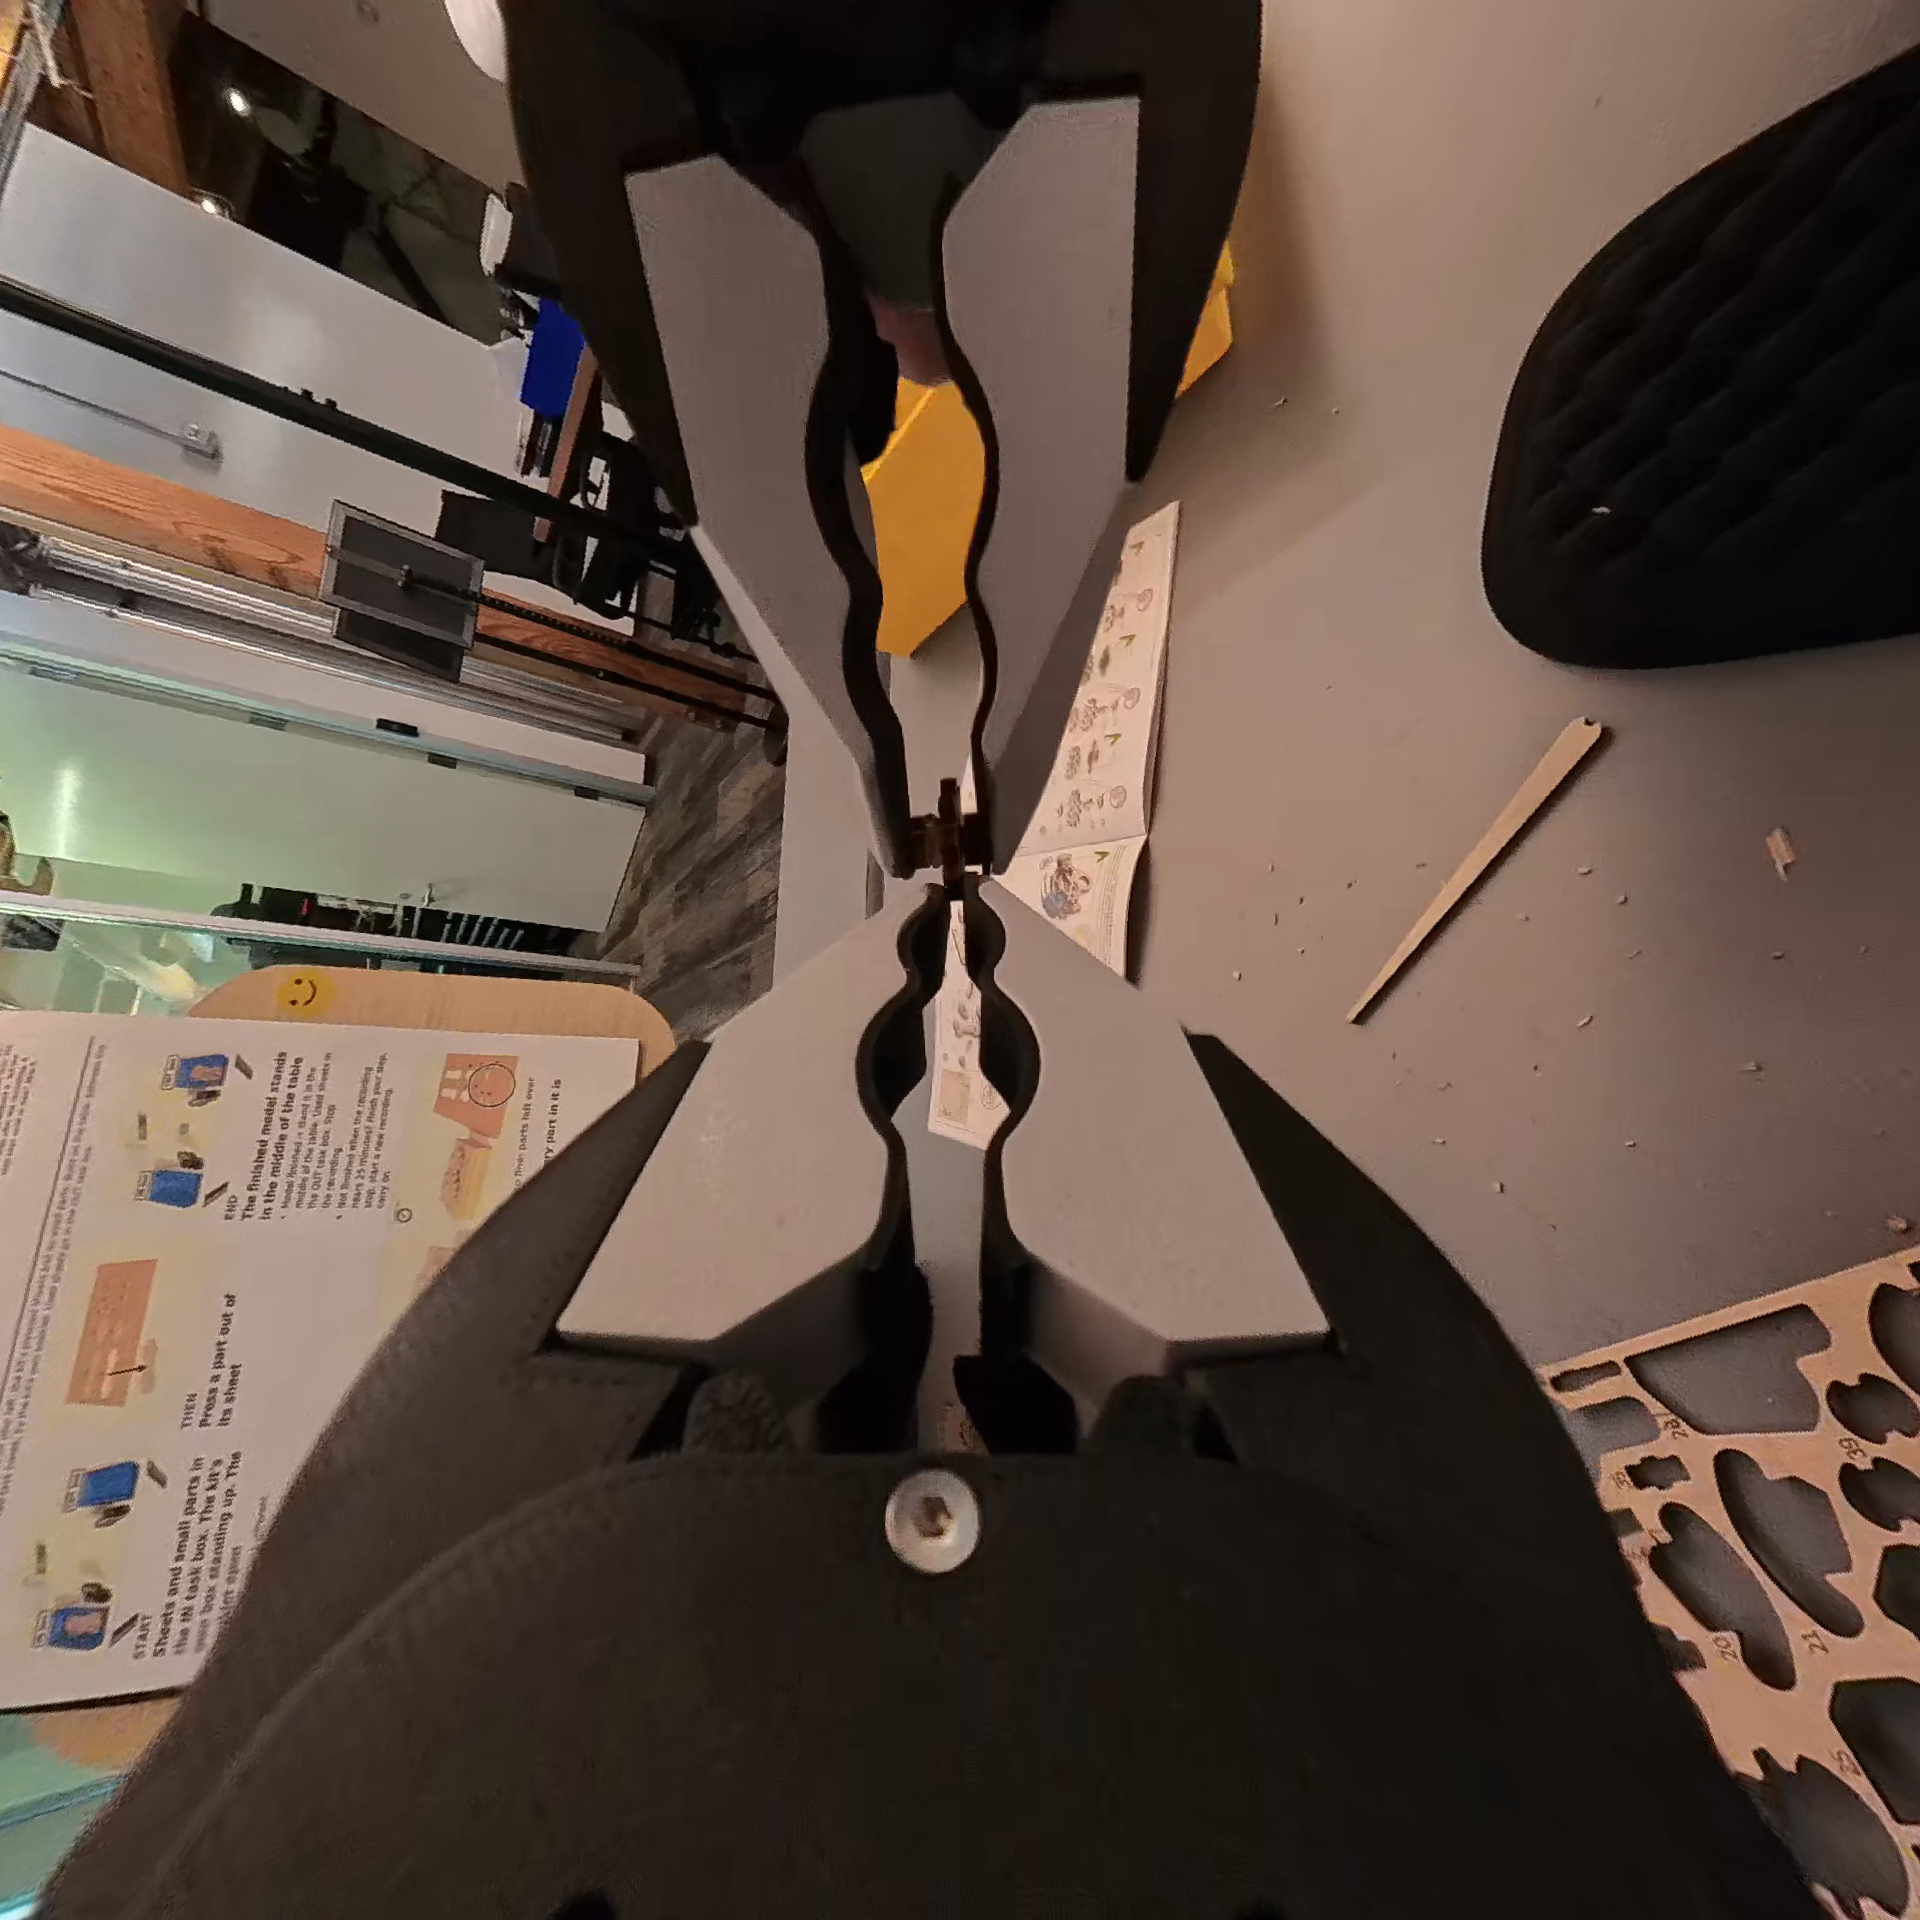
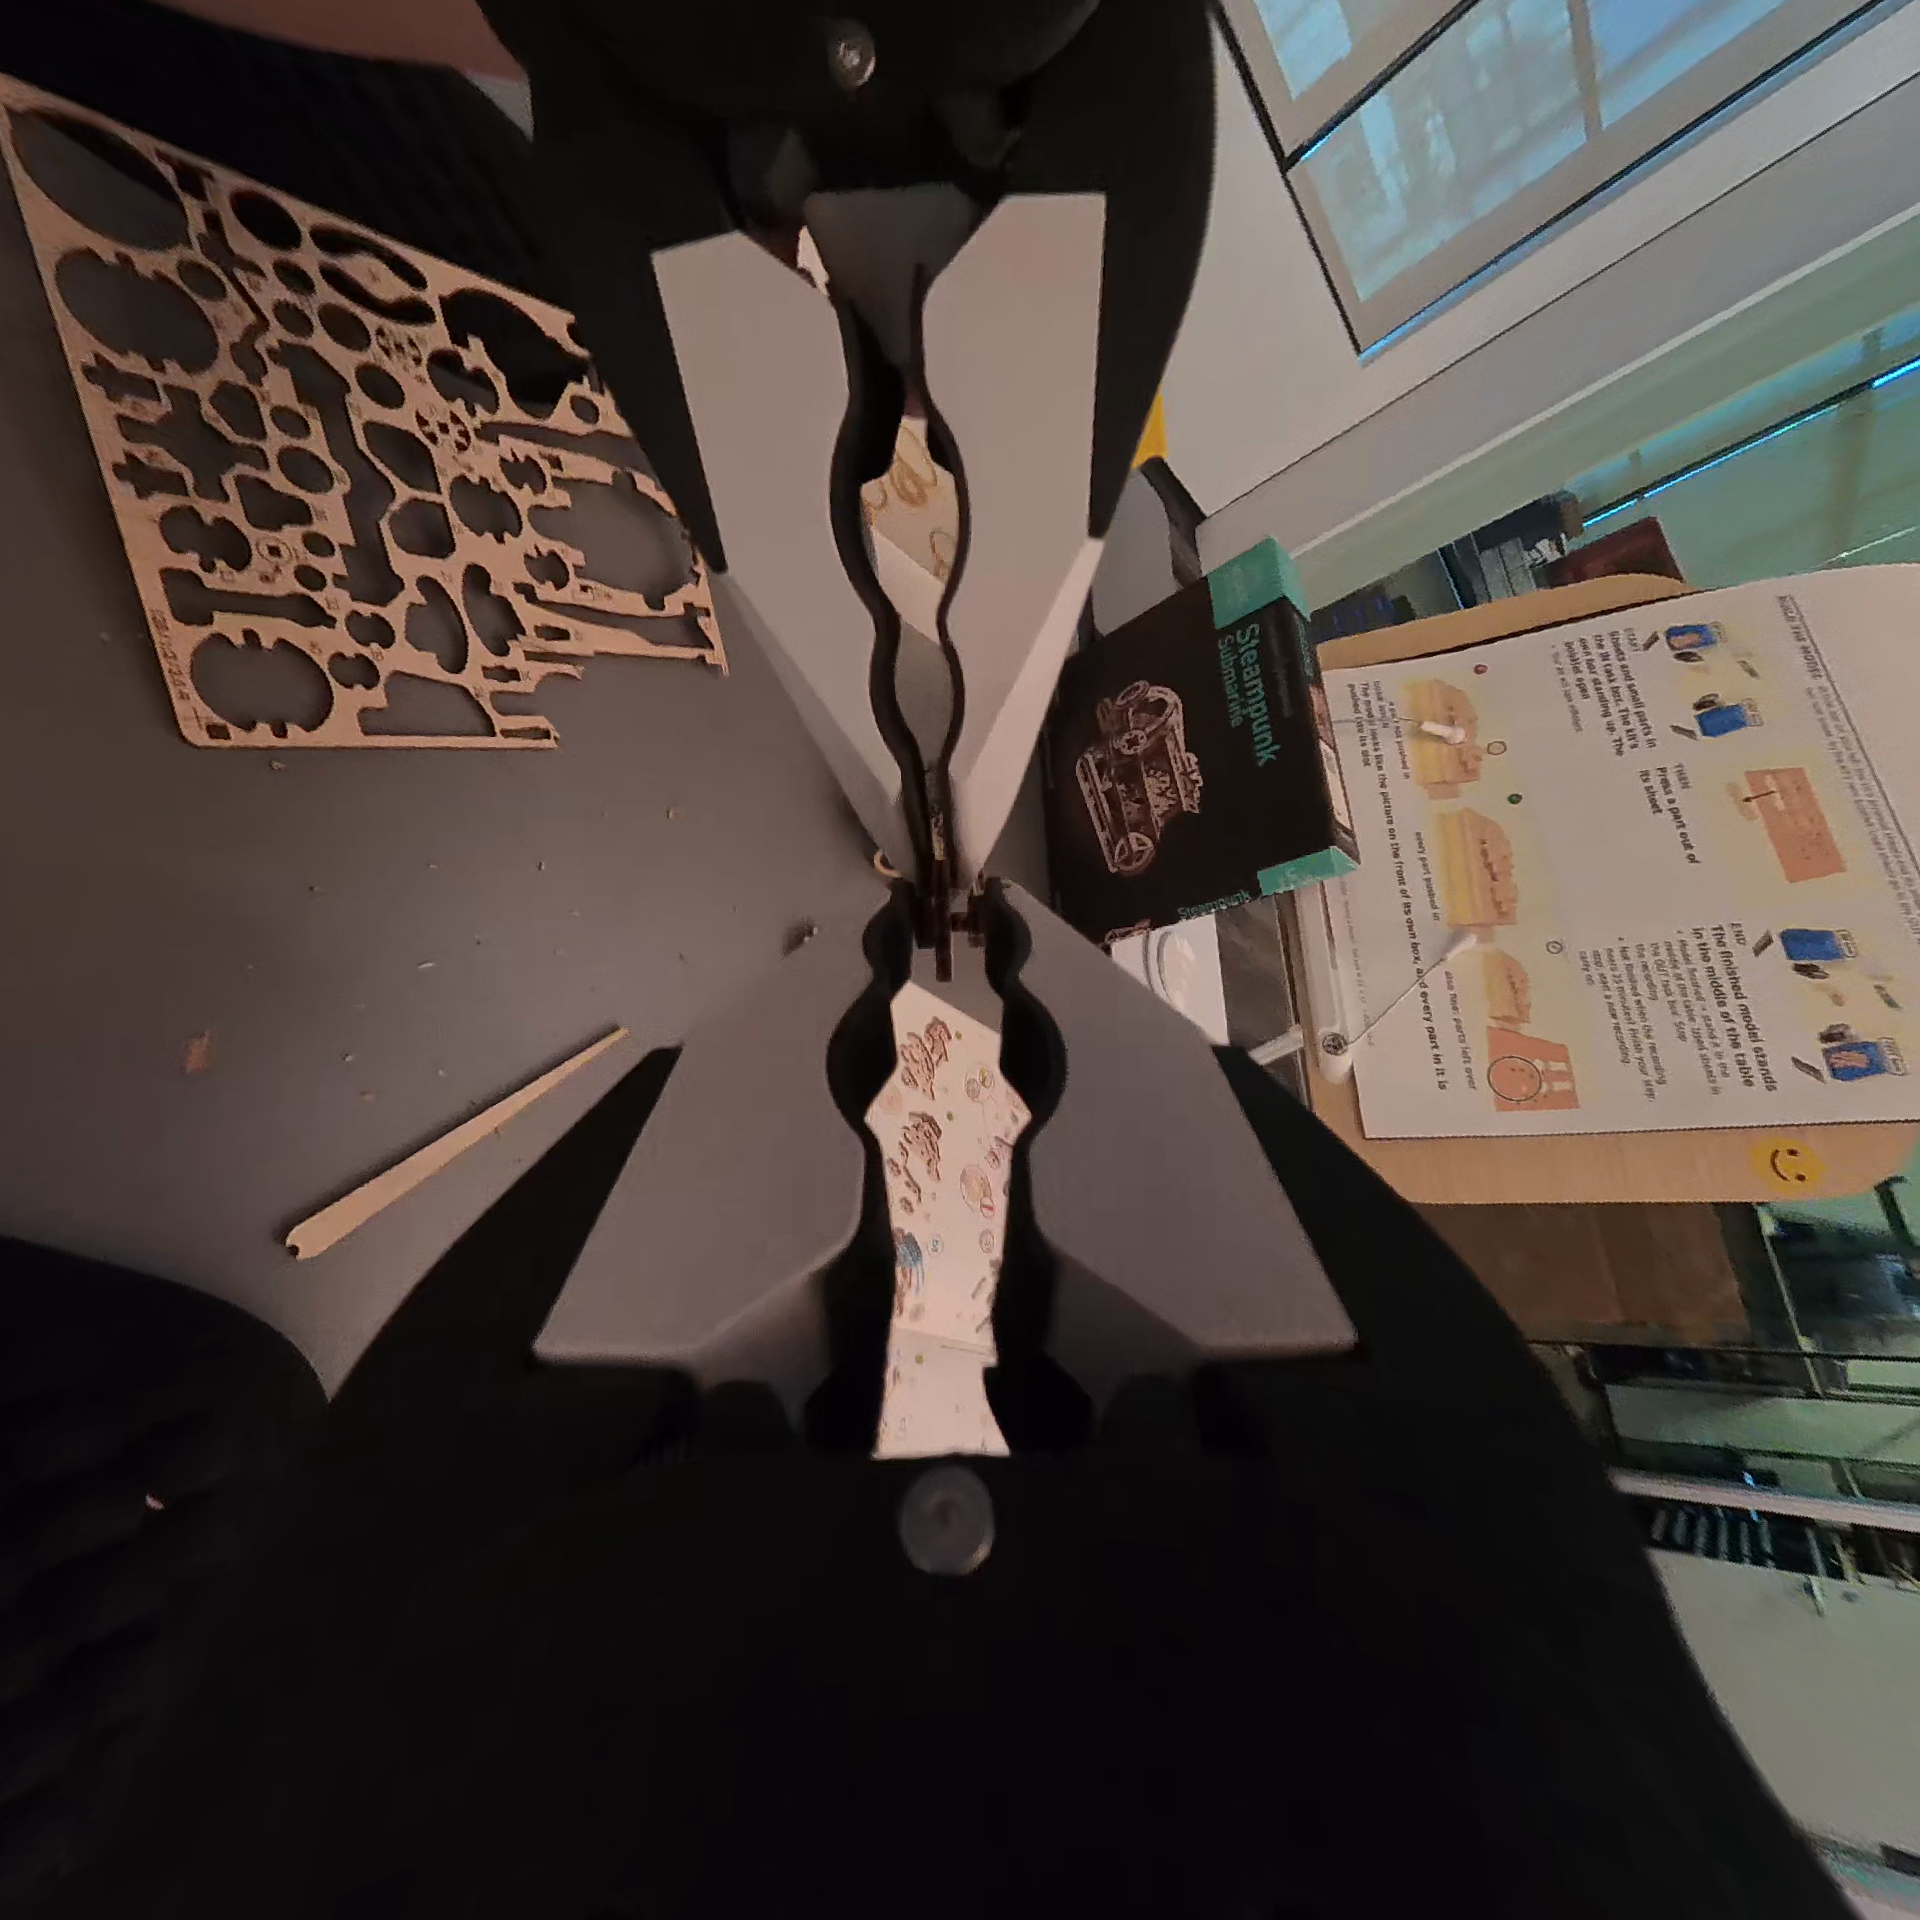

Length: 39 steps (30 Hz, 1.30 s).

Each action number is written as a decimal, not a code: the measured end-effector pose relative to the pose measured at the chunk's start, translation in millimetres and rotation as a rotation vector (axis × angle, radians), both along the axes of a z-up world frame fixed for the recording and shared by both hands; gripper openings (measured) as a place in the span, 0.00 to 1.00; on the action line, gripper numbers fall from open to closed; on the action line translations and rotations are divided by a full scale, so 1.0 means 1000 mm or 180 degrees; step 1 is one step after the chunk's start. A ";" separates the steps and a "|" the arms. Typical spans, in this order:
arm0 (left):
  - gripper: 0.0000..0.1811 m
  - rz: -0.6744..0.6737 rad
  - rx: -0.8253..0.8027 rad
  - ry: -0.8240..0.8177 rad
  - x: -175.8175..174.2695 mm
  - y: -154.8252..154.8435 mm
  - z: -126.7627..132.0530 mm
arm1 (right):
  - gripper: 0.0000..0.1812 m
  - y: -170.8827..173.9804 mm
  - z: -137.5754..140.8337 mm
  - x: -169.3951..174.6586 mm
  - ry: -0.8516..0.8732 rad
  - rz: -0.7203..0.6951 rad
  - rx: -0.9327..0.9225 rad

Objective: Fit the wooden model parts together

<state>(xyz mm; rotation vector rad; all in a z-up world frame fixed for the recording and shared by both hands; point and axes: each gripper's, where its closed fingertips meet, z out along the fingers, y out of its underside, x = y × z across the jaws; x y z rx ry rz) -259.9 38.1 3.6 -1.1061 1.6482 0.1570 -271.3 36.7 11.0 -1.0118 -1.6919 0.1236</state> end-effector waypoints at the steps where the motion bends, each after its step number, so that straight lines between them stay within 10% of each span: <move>1: 0.00 0.0010 -0.0010 0.0022 0.000 0.000 -0.002 | 0.07 0.001 -0.001 0.000 -0.0041 -0.0021 0.0039; 23: 0.00 0.0171 -0.0096 0.0122 -0.002 0.005 -0.011 | 0.07 0.007 -0.010 -0.001 -0.0125 -0.0138 0.0043; 33: 0.06 -0.0469 -0.0698 -0.1142 0.007 -0.020 0.041 | 0.07 -0.035 0.063 0.015 0.1627 0.1415 -0.1235; 39: 0.00 -0.0799 -0.0550 -0.1133 0.016 -0.040 0.043 | 0.07 -0.051 0.059 0.013 0.1601 0.1727 -0.1074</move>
